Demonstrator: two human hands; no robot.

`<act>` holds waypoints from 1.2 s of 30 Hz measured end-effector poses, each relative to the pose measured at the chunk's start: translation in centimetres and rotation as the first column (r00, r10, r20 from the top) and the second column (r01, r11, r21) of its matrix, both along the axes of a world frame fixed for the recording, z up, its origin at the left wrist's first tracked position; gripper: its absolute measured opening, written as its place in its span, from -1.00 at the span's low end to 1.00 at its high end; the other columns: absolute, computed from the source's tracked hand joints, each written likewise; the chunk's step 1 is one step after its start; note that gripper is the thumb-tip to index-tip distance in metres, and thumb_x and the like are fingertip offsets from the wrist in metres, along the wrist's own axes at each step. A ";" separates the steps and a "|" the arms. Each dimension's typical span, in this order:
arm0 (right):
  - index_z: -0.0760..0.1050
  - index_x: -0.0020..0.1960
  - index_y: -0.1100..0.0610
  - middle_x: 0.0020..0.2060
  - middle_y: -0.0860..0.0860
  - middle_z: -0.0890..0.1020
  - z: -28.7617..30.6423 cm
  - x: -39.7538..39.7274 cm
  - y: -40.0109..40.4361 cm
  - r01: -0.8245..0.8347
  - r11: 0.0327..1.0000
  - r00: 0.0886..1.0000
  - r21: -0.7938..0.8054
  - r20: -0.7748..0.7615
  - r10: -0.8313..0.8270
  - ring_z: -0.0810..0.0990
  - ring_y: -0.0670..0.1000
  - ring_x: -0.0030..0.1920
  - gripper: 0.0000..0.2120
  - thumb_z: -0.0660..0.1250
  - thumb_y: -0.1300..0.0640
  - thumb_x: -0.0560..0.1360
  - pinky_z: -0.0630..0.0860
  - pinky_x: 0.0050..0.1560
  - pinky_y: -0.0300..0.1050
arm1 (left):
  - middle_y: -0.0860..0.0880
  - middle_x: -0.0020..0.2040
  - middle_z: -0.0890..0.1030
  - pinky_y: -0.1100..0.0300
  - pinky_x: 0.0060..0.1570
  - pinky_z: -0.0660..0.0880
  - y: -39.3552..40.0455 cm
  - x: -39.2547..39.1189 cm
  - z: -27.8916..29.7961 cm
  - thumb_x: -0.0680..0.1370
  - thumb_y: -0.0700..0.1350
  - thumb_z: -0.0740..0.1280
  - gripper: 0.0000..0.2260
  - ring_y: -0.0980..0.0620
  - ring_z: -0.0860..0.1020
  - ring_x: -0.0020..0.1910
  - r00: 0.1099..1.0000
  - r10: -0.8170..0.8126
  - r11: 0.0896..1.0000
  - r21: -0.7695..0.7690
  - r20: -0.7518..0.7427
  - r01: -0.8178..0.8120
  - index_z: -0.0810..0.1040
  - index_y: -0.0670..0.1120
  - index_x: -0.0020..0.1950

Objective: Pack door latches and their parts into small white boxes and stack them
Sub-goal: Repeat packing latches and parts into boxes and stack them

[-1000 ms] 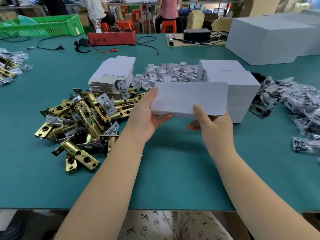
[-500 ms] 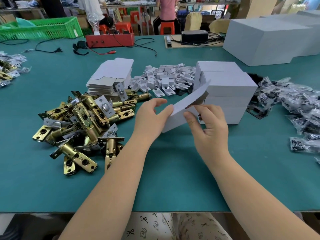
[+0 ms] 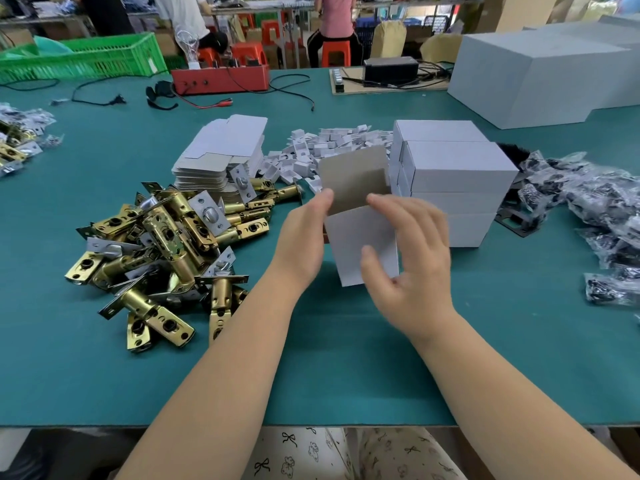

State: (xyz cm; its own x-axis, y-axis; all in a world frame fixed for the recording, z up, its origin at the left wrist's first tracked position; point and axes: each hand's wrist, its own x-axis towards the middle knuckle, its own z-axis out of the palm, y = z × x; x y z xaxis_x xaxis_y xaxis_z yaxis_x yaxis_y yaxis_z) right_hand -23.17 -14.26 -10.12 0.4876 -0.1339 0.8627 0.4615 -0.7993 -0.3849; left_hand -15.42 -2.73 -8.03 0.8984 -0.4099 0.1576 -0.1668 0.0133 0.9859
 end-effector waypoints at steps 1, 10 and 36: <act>0.51 0.21 0.26 0.12 0.02 0.51 0.0 0.1 -0.2 0.076 0.997 0.997 0.022 0.021 -0.076 0.40 0.05 0.17 -0.62 0.28 0.21 0.40 0.31 0.29 -0.12 | -0.13 -0.18 0.49 0.00 -0.05 0.33 -0.1 -0.2 0.0 0.36 0.25 0.11 -0.42 -0.01 0.42 -0.16 0.999 -0.033 0.999 0.003 0.013 0.033 0.47 -0.29 -0.12; 0.52 0.24 0.24 0.13 0.14 0.54 0.1 0.4 -0.6 0.257 0.965 0.965 0.059 -0.068 -0.253 0.34 0.07 0.17 -0.57 0.38 0.26 0.38 0.38 0.24 0.06 | -0.08 -0.05 0.67 0.16 0.00 0.50 -0.5 -0.5 -0.7 0.54 0.01 0.04 -0.62 0.03 0.56 -0.07 0.978 -0.138 0.985 -0.129 -0.157 0.118 0.62 -0.10 -0.02; 0.47 0.32 0.17 -0.11 -0.17 0.49 0.5 -0.2 -1.7 0.113 0.841 0.974 0.529 -0.224 0.010 0.47 -0.26 -0.11 -0.58 0.17 0.20 0.48 0.38 -0.04 -0.46 | 0.44 -0.04 0.55 0.56 0.03 0.34 -0.6 -1.4 -0.4 0.52 -0.21 0.09 -0.56 0.44 0.47 -0.07 0.934 0.043 0.999 0.012 0.353 -0.050 0.46 0.10 0.33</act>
